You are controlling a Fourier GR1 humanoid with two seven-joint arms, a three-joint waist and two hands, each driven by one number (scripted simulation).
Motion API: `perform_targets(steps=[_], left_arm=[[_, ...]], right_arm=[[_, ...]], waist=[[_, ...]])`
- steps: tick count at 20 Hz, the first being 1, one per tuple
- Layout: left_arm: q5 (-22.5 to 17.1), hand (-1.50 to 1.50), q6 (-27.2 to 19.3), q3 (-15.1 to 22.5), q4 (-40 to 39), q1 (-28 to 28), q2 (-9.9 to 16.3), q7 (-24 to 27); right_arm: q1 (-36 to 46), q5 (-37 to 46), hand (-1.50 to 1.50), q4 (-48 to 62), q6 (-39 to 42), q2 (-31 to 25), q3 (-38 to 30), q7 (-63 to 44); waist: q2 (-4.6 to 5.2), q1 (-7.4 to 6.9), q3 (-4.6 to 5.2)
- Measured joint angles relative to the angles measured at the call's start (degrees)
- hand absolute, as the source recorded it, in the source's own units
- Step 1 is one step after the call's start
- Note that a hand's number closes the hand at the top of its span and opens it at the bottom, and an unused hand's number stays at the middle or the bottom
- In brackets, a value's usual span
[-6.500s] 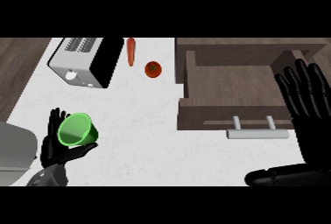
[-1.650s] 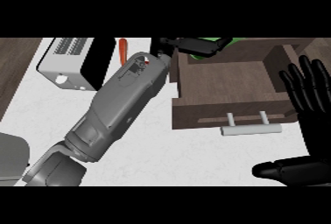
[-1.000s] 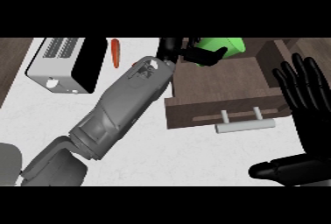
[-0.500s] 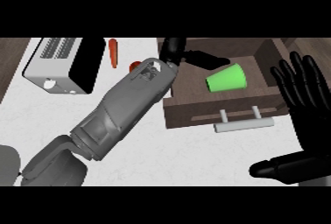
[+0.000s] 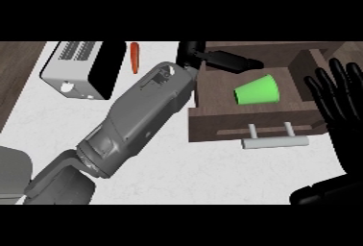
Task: Pick up the cup, place it into the drawer and close the drawer
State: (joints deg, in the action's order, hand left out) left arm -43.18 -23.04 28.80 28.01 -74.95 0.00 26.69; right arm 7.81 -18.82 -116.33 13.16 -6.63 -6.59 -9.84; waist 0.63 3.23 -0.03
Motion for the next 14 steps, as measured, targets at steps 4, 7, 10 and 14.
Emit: perform_targets(steps=[4, 7, 10, 14], left_arm=[[-0.8, -1.5, 0.1, -2.1, 3.7, 2.1, 0.8, -0.8], [-1.2, -1.5, -0.5, -3.5, 7.3, 4.0, 2.3, -1.6], [-1.8, -1.5, -0.3, -4.9, 11.2, 7.3, 5.3, -2.5], [-1.9, -1.5, -1.0, -5.3, 19.1, 14.4, 9.2, -4.4]], right_arm=[[-1.8, -1.7, 1.5, -2.8, 1.7, -2.0, -1.2, -1.1], [-2.8, 0.5, 1.5, -3.3, 4.3, -4.1, -0.3, -0.7], [-4.6, 3.5, 1.5, -4.4, 6.7, -5.9, 0.6, 0.2], [-5.4, 7.0, 1.5, -5.0, 8.0, -7.6, 1.3, 0.0]], waist=[[-0.54, -1.8, 0.01], [-0.83, -2.95, 0.04], [-0.99, -3.6, 0.05], [-1.17, -4.41, 0.06]])
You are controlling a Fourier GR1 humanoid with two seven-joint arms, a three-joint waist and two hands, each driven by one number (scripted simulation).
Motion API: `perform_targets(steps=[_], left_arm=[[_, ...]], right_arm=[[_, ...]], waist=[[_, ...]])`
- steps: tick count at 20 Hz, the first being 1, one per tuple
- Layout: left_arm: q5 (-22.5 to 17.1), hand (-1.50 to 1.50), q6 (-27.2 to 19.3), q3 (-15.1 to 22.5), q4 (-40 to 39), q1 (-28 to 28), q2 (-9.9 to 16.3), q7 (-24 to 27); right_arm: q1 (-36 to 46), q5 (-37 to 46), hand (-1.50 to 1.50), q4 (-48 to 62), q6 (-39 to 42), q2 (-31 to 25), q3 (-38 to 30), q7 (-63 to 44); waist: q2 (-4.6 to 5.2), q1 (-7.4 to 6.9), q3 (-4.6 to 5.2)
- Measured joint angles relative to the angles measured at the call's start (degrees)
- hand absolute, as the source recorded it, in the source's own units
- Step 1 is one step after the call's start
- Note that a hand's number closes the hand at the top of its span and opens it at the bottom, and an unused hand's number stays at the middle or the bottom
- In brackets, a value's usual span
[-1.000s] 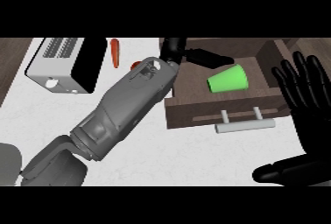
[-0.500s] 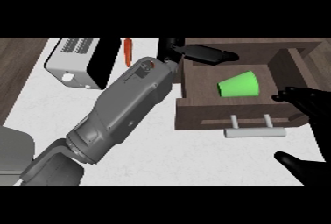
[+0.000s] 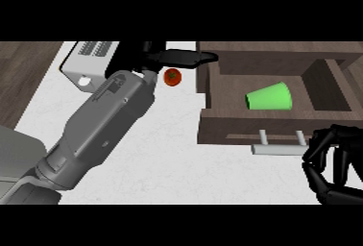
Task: Pick up the cup, place it into the drawer and close the drawer
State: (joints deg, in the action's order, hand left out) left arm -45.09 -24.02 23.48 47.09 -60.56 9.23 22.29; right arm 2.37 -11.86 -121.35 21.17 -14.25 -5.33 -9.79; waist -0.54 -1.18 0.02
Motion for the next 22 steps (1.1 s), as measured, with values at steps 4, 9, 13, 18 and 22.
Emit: perform_targets(steps=[4, 9, 13, 18, 22], left_arm=[[-0.5, -1.5, 0.2, -0.4, 9.6, 7.9, 5.4, -2.7], [-1.3, -1.5, 1.1, -1.7, 22.5, 19.6, 12.3, -5.2], [-1.7, -1.5, 3.1, -3.1, 29.0, 27.5, 15.2, -5.1], [-2.6, -1.5, 6.9, -4.9, 32.5, 34.1, 18.1, -4.1], [-2.9, -1.5, 9.8, -6.6, 35.7, 39.8, 20.2, -3.2]], right_arm=[[-1.1, 4.3, 1.5, 0.7, 1.4, -1.6, 0.7, 0.7], [0.0, 9.4, 1.5, 3.3, 0.7, -1.4, 2.4, 0.4], [0.7, 17.3, 1.5, 6.6, 0.3, -1.9, 5.2, 4.0], [2.2, 30.5, 1.5, 11.0, -0.4, -5.4, 9.9, 10.5], [3.6, 40.4, 1.5, 17.7, -4.2, -5.6, 14.1, 14.9]], waist=[[-0.11, -0.69, 0.0], [0.04, -0.72, -0.02], [0.25, -0.5, -0.02], [0.45, -0.65, -0.02], [0.52, -0.52, -0.03]])
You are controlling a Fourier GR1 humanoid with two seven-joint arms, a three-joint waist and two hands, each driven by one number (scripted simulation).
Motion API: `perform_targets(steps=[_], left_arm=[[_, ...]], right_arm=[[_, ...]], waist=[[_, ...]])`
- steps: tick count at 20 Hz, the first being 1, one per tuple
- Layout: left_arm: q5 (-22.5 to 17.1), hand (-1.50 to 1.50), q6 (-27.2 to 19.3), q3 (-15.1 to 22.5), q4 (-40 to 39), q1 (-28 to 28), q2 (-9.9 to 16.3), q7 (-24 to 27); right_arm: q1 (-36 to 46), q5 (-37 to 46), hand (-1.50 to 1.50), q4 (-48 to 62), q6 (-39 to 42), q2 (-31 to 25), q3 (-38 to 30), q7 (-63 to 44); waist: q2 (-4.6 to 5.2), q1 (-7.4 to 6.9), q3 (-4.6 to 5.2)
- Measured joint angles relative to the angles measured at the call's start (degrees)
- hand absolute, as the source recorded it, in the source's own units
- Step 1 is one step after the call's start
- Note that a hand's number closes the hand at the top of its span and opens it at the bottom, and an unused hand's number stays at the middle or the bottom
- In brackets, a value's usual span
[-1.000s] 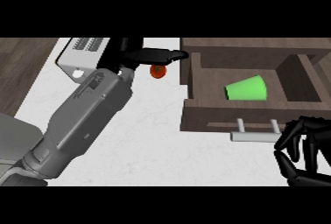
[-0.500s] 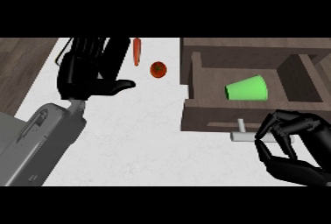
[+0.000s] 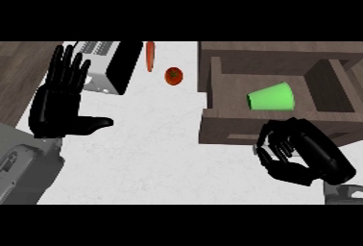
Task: Pick up the cup, place it into the drawer and close the drawer
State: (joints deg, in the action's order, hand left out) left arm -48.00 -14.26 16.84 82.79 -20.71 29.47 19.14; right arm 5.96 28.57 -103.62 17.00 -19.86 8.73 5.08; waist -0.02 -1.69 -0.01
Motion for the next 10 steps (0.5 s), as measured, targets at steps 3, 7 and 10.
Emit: perform_targets(steps=[3, 7, 10], left_arm=[[-0.4, -1.5, 2.8, -2.0, 1.7, 4.0, 1.4, 0.5], [-0.5, -1.5, 7.4, -5.1, 0.7, 7.8, 2.1, 1.9], [-0.4, -1.5, 10.3, -7.0, 0.1, 9.7, 2.8, 2.1]], right_arm=[[1.0, 5.9, -1.5, 6.3, -3.9, 1.6, 3.0, 3.2], [6.1, 10.4, -1.5, 15.9, -6.7, 4.0, 4.1, 4.6], [9.1, 13.6, -1.5, 23.3, -8.4, 4.6, 4.3, 6.0]], waist=[[0.03, 0.31, 0.0], [0.1, 0.66, 0.01], [0.13, 0.77, 0.01]])
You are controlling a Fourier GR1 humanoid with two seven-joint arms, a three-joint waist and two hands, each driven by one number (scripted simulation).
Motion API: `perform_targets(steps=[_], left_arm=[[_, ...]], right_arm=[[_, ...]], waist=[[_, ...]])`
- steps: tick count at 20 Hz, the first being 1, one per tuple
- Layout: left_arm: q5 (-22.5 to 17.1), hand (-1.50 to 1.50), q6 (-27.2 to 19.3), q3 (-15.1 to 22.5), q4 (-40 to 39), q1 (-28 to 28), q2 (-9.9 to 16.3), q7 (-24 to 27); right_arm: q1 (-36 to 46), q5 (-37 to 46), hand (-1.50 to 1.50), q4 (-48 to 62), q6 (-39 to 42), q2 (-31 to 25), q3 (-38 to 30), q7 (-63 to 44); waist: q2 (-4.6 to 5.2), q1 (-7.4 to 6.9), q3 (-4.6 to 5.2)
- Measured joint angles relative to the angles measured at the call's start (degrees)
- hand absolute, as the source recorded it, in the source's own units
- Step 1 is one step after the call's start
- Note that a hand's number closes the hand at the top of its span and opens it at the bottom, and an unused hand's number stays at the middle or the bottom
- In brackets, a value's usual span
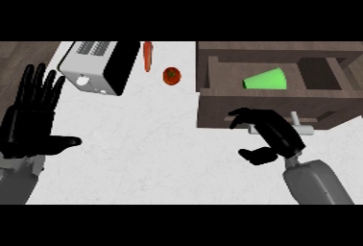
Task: Pick up the cup, place it into the drawer and close the drawer
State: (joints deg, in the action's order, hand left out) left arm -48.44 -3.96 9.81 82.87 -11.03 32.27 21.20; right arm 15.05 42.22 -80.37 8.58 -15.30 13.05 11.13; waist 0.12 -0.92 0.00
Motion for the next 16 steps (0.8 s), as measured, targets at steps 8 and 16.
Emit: perform_targets(steps=[8, 16], left_arm=[[1.1, -1.5, 5.4, -4.8, 1.0, 4.6, -0.7, -0.1], [1.5, -1.5, 9.7, -7.9, 0.6, 6.1, -0.9, -1.1]], right_arm=[[10.6, 4.3, -1.5, 21.1, -4.0, 3.1, -2.7, 5.2], [25.1, 3.6, -1.5, 45.0, -7.3, 3.8, -9.5, 13.3]], waist=[[0.03, 0.12, -0.02], [0.18, -0.63, 0.03]])
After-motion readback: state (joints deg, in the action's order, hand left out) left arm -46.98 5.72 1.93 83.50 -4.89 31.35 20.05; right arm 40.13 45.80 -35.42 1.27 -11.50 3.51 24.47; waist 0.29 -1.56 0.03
